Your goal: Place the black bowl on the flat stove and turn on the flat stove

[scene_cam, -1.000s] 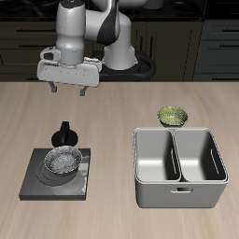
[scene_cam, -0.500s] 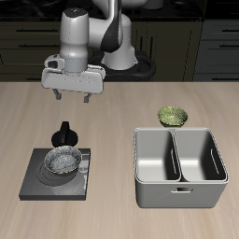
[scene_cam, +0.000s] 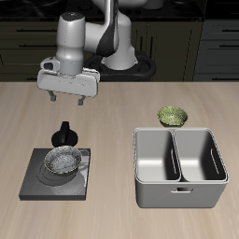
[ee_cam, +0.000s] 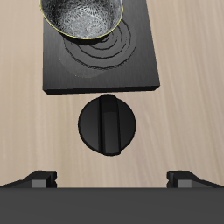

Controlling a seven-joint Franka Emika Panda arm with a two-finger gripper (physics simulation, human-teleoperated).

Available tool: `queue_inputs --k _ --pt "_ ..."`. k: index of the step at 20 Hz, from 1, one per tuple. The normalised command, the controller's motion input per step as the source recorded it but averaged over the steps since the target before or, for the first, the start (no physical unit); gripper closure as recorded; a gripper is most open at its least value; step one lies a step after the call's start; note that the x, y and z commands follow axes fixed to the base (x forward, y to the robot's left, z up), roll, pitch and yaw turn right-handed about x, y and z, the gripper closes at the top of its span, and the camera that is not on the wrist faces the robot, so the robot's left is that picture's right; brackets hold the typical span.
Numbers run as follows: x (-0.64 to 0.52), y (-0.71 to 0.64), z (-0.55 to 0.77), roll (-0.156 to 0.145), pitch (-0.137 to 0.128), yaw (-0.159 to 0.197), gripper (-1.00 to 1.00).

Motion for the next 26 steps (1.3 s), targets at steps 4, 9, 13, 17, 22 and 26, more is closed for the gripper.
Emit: queue_inputs --k 4,9,13,17,22,26 --pt "-0.03 0.0 -0.1 -0.013 -0.003 0.003 -1.0" --pt "0.06 -0.05 -0.25 -0.012 0.015 -0.014 -1.0" --pt "0.03 -0.01 -0.2 -0.001 0.011 -0.001 -1.0" --pt "0.13 -0.05 -0.21 -0.018 0.028 0.0 -1.0" --pt "0.07 0.01 -0.17 -0.006 0.013 -0.013 -1.0" --pt "0.1 -0.02 -0.23 -0.01 0.024 -0.015 -1.0"
